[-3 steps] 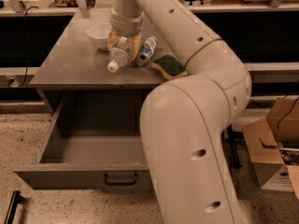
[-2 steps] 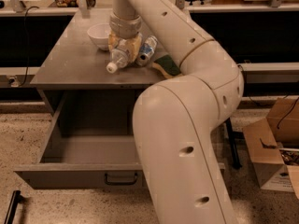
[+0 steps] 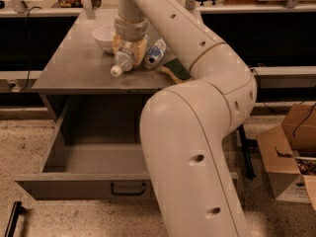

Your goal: Pick blue plastic bottle from top drawer and place on counter

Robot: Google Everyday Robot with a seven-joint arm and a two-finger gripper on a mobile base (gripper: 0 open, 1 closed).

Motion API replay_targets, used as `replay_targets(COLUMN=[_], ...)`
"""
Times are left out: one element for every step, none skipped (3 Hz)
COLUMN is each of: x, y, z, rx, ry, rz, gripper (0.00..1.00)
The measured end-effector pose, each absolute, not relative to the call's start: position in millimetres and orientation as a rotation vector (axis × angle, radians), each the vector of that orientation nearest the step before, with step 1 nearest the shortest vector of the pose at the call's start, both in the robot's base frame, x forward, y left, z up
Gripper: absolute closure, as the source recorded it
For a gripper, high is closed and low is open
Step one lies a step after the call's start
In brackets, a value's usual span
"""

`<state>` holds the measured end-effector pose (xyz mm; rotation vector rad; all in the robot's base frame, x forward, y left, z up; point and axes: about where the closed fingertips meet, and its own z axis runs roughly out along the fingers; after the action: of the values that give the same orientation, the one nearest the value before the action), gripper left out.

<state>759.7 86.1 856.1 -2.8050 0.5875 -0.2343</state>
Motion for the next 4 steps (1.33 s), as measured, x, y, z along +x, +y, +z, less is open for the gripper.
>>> replay_targets(x=[763, 767, 764, 754], y=[90, 93, 93, 92], z=[853, 850, 855, 875], rx=[-2.796, -2.788, -2.79, -2.804], ry=[0.584, 0.581, 0.569, 0.543], rz=[-0.244, -0.251, -0.269, -0.317], gripper=[0.18, 0.0, 0.0, 0.0])
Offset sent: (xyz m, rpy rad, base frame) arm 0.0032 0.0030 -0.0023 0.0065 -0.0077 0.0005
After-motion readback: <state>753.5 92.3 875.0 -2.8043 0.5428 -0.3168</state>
